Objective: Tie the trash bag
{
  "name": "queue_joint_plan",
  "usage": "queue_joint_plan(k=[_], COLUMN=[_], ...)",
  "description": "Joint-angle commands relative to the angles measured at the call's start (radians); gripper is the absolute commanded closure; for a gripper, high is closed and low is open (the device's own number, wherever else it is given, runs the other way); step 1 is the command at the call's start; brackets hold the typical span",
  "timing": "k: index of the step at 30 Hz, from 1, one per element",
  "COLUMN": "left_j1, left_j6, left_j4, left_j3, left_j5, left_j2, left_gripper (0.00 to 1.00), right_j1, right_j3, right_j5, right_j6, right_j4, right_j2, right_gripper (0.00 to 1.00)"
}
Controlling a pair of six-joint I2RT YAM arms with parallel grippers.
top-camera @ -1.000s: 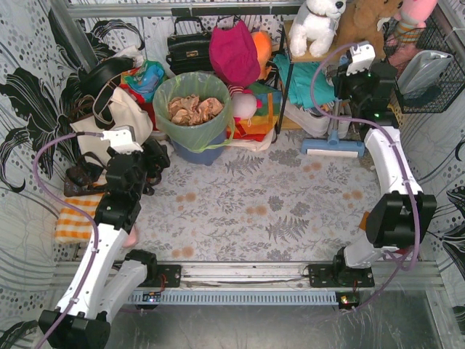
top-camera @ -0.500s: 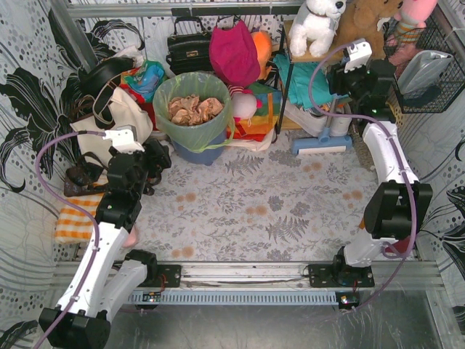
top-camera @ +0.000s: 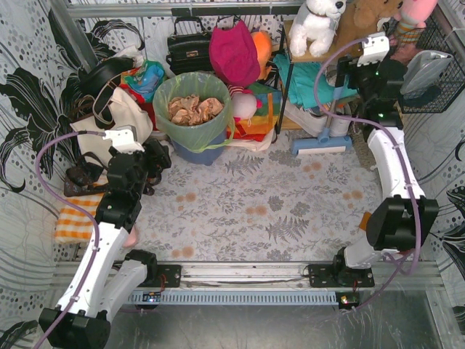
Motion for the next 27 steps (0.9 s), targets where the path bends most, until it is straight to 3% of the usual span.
queue_joint_plan(k=[1, 7, 11, 16, 20, 27], left_j1=[0.006, 0.006, 0.006, 0.005, 0.005, 0.006], left_j6=[0.01, 0.001, -0.004, -0.011, -0.035, -0.078], left_j4=[0.056, 0.017, -0.004, -0.011, -0.094, -0.273], left_j3=[-0.001, 0.017, 0.026, 0.039, 0.124, 0.381], left_j5=[-0.01, -0.063, -0.091, -0.072, -0.075, -0.087], left_j2=[-0.014, 0.006, 0.019, 0.035, 0.074, 0.238], left_gripper=[0.02, 0.02, 0.02, 0.02, 0.02, 0.02], right_j1=[0.003, 0.032, 0.191, 0.359, 0.496, 0.554], right_j3=[0.083, 0.027, -0.005, -0.107, -0.1, -0.023], right_j5=[-0.042, -0.112, -0.037, 0.047, 0.173, 0.111], right_j6=[0.1, 0.385, 0.513, 0.709, 0.729, 0.771], right_j4=[-0.08, -0.196, -0.286, -0.19, -0.183, -0.18], right_j2=[-0.084, -0.16, -0.165, -0.162, -0.116, -0.003], right_gripper=[0.17, 0.24, 0.29, 0.37, 0.4, 0.41])
